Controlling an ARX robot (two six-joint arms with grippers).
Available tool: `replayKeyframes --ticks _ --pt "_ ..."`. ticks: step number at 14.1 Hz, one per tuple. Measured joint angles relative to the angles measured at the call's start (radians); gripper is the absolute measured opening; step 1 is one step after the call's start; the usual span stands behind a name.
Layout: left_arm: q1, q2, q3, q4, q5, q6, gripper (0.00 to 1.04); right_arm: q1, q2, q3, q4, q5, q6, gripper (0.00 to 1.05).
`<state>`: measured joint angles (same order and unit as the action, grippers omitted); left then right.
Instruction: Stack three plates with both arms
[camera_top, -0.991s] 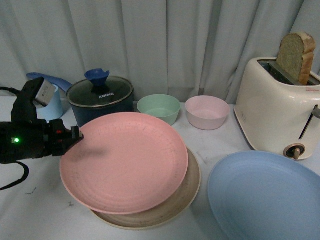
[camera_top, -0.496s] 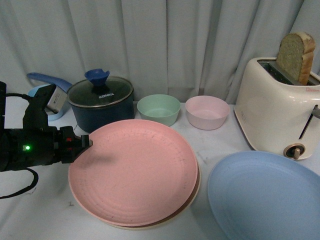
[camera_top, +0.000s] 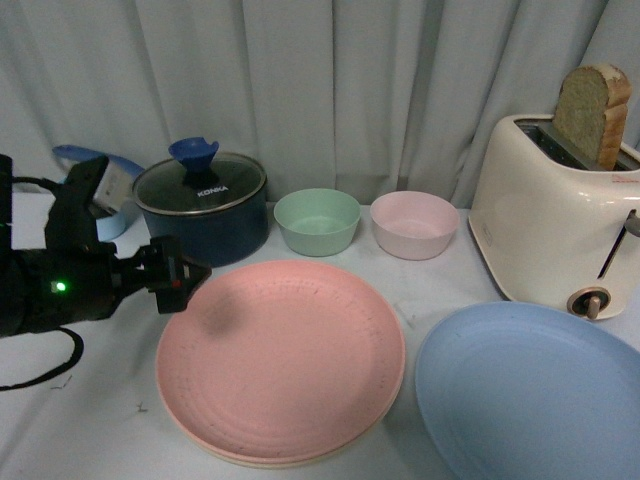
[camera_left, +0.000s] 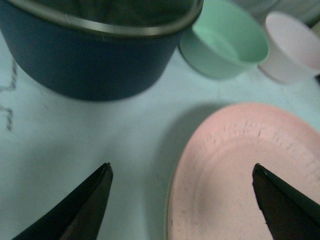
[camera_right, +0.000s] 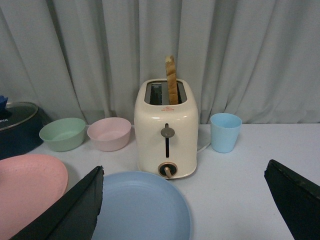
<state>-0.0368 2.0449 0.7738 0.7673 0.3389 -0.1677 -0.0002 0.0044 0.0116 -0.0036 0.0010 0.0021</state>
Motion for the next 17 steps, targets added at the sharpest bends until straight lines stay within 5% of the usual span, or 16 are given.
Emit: replayKeyframes --ticks 4,8,10,11,16,17 --pt "0.01 -0.078 -0.033 0.027 -0.019 -0.008 0.99 0.0 0.0 0.0 0.0 0.0 0.0 0.98" --pt "0.029 -0.272 -0.084 -0.008 -0.099 -0.009 0.98 0.0 0.0 0.0 0.0 0.0 0.0 0.98" --pt "0.034 -0.371 -0.253 0.352 -0.319 0.098 0.75 0.0 0.0 0.0 0.0 0.0 0.0 0.98" --pt "0.038 -0.418 -0.327 0.41 -0.337 0.125 0.63 0.0 0.0 0.0 0.0 0.0 0.0 0.98" --pt "0.037 -0.677 -0.554 0.368 -0.34 0.149 0.01 0.0 0.0 0.0 0.0 0.0 0.0 0.98" --pt "0.037 -0.728 -0.589 0.344 -0.34 0.152 0.02 0.0 0.0 0.0 0.0 0.0 0.0 0.98"
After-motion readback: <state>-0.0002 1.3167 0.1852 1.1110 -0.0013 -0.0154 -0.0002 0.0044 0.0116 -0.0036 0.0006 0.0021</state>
